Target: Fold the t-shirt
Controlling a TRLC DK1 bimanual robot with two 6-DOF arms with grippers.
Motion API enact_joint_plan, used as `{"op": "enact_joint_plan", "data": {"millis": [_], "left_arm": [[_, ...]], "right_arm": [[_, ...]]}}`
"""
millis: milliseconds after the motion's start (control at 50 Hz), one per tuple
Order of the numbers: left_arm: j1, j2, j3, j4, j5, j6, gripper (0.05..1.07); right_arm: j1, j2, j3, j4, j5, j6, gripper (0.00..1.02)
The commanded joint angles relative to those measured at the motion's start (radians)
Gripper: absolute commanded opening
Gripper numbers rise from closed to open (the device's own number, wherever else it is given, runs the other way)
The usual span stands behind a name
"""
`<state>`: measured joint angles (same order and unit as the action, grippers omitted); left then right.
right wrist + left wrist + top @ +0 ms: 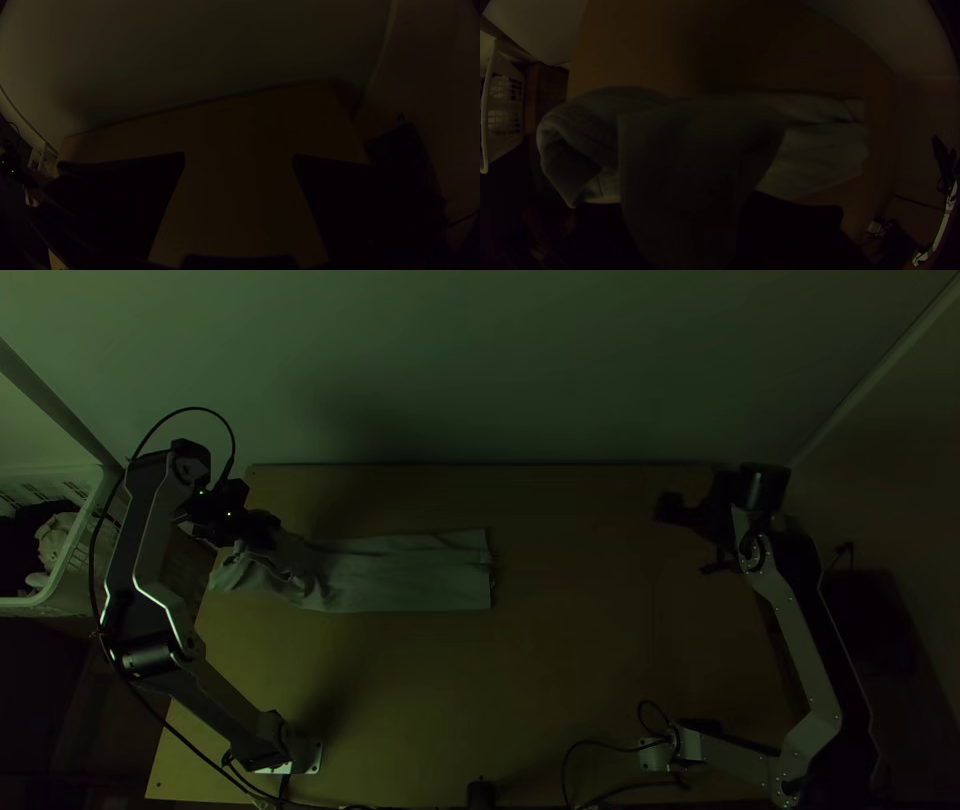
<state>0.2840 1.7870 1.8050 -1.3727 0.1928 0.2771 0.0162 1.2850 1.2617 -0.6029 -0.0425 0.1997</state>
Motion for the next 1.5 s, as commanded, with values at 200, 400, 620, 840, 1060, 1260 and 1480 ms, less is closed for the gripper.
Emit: {"op": "enact_joint_plan", "data": {"millis": [200, 400, 620, 840, 1060, 1260, 1480], "left_arm": [[-0.276, -0.086, 0.034, -0.065, -0.019, -0.191, 0.08], [-0.428, -0.038, 0.068, -0.06, -0.021, -0.279, 0.08], [-0.565, 0.063, 0.171, -0.06, -0.021, -0.371, 0.08], [-0.668, 0.178, 0.272, -0.06, -0.021, -0.44, 0.08], [-0.737, 0.302, 0.389, -0.06, -0.021, -0.521, 0.08], [-0.815, 0.373, 0.453, -0.017, -0.012, -0.549, 0.9], [-0.873, 0.362, 0.47, 0.165, -0.001, -0.627, 1.03]], "right_arm": [[-0.018, -0.082, -0.042, -0.005, -0.002, -0.014, 0.99], [-0.039, -0.128, -0.084, -0.006, 0.0, -0.016, 0.99], [-0.065, -0.184, -0.127, -0.015, 0.0, -0.019, 0.99], [-0.081, -0.227, -0.176, -0.018, -0.002, -0.025, 0.99], [-0.087, -0.257, -0.208, -0.026, -0.002, -0.022, 0.99], [-0.09, -0.282, -0.239, -0.034, -0.002, -0.023, 0.99], [-0.061, -0.305, -0.331, -0.012, -0.002, -0.017, 0.99]]}}
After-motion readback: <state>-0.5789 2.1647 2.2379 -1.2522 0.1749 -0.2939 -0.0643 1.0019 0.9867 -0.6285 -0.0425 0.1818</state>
